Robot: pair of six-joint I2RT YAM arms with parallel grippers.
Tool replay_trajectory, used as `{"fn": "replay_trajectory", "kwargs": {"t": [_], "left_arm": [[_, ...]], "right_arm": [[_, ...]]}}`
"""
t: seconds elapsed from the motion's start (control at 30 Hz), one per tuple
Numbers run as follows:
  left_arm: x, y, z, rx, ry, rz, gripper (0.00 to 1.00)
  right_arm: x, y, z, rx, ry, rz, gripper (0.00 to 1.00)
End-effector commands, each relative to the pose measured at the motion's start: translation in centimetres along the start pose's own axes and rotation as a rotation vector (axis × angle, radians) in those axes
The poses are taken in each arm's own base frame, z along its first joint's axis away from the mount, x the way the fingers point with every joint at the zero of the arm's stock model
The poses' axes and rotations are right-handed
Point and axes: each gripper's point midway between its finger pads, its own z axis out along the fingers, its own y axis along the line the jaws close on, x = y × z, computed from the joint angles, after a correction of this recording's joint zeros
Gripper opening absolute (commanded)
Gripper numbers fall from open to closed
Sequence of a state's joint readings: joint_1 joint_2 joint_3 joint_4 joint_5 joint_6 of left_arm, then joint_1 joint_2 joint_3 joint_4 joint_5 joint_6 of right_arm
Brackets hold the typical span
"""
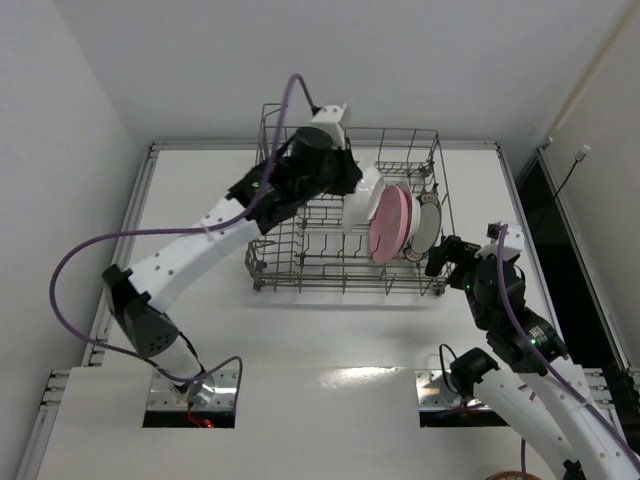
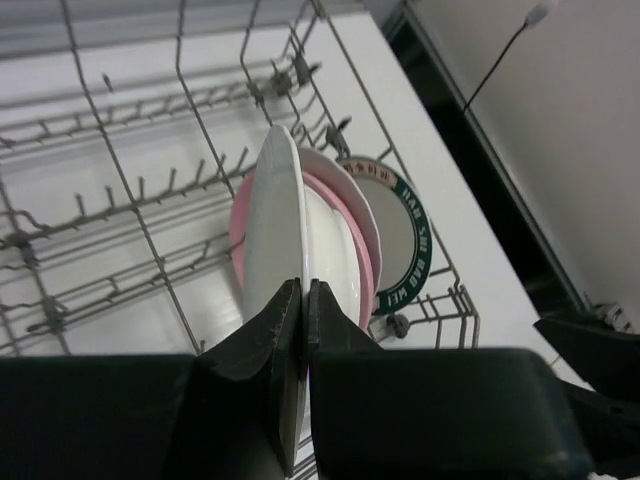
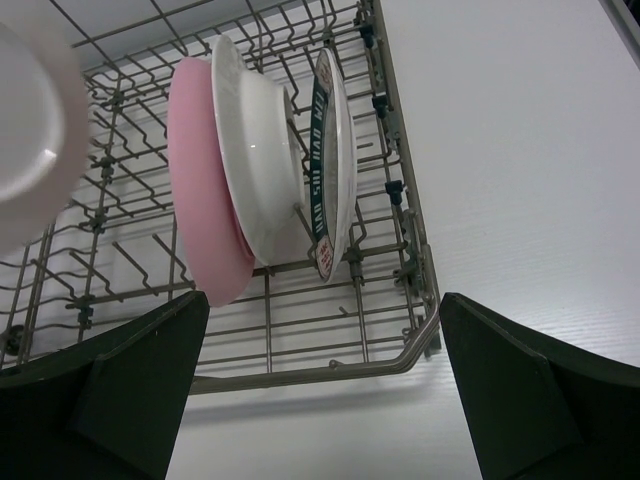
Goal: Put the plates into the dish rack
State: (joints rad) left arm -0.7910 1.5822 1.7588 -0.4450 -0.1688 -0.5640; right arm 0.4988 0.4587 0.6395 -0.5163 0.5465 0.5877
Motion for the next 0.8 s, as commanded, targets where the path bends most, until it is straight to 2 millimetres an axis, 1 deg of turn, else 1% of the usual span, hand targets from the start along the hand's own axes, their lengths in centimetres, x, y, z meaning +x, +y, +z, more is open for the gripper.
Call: {"fn": "replay_trajectory", "kwargs": {"t": [0.0,0.03,0.07,0.1,0.13,0.17,0.2,0.27,0.33,0.37,0.4,0.43,0.47,0.5,0.53,0.57,0.6,0.63,0.67,0.7,0.73,0.77], "left_arm": [[-4.1,-3.8,0.4,0.087,-0.157,-0.056,0.00],[-3.6,-3.5,1.0,0.069,-0.149,-0.054,0.00],[-2.6,-3.3,2.1,0.044,-0.134,-0.061,0.00],[-2.2,-3.2,2.4,0.039,-0.126,-0.059,0.00],[-1.3,-2.7,3.2,0.019,-0.110,-0.068,0.00],[-0.6,-2.2,3.4,-0.001,-0.102,-0.076,0.00],[-0.4,-2.1,3.6,-0.001,-0.103,-0.077,0.00],[1.1,-1.1,4.5,-0.038,-0.088,-0.105,0.00],[1.4,-0.7,5.0,-0.054,-0.103,-0.147,0.00],[2.3,0.0,5.3,-0.080,-0.098,-0.159,0.00],[2.7,0.0,5.8,-0.079,-0.100,-0.177,0.00],[2.5,-0.1,5.8,-0.074,-0.108,-0.191,0.00],[3.3,0.1,6.3,-0.083,-0.093,-0.209,0.00],[3.5,-0.2,6.7,-0.068,-0.091,-0.220,0.00],[3.4,-0.3,6.8,-0.063,-0.098,-0.222,0.00],[3.7,-0.2,7.1,-0.067,-0.091,-0.229,0.00],[3.5,-0.9,6.9,-0.053,-0.094,-0.229,0.00],[2.7,-1.1,6.7,-0.055,-0.115,-0.234,0.00],[2.5,-1.7,6.6,-0.050,-0.123,-0.234,0.00],[1.2,-1.8,5.4,-0.062,-0.165,-0.232,0.00],[0.7,-2.6,4.8,-0.055,-0.186,-0.223,0.00],[-0.1,-3.0,4.1,-0.055,-0.210,-0.217,0.00]], "right_arm": [[-0.8,0.2,0.3,0.003,-0.034,0.034,1.00],[-0.8,0.2,0.3,0.003,-0.034,0.034,1.00],[-0.8,0.2,0.3,0.003,-0.034,0.034,1.00],[-0.9,0.0,0.3,0.013,-0.039,0.035,1.00],[-0.9,0.0,0.3,0.013,-0.039,0.035,1.00],[-0.9,0.0,0.3,0.013,-0.039,0.035,1.00],[-1.0,-0.1,0.3,0.021,-0.043,0.035,1.00],[-1.0,-0.1,0.3,0.021,-0.043,0.025,1.00],[-1.0,-0.1,0.3,0.021,-0.043,0.025,1.00],[-1.0,-0.1,0.3,0.021,-0.043,0.025,1.00],[-0.7,0.0,0.5,0.017,-0.030,0.020,1.00],[-0.7,0.0,0.5,0.017,-0.030,0.020,1.00],[-0.5,0.2,0.6,0.012,-0.019,0.015,1.00],[-0.5,0.2,0.6,0.012,-0.019,0.015,1.00],[-0.5,0.2,0.6,0.012,-0.019,0.015,1.00],[-0.5,0.2,0.6,0.012,-0.019,0.015,1.00],[-0.5,0.2,0.6,0.012,-0.019,0.015,1.00],[-0.5,0.2,0.6,0.012,-0.019,0.015,1.00],[-0.5,0.2,0.6,0.012,-0.019,0.015,1.00],[-0.5,0.2,0.6,0.012,-0.019,0.015,1.00],[-0.5,0.2,0.6,0.012,-0.019,0.015,1.00],[-0.5,0.2,0.6,0.012,-0.019,0.015,1.00]]}}
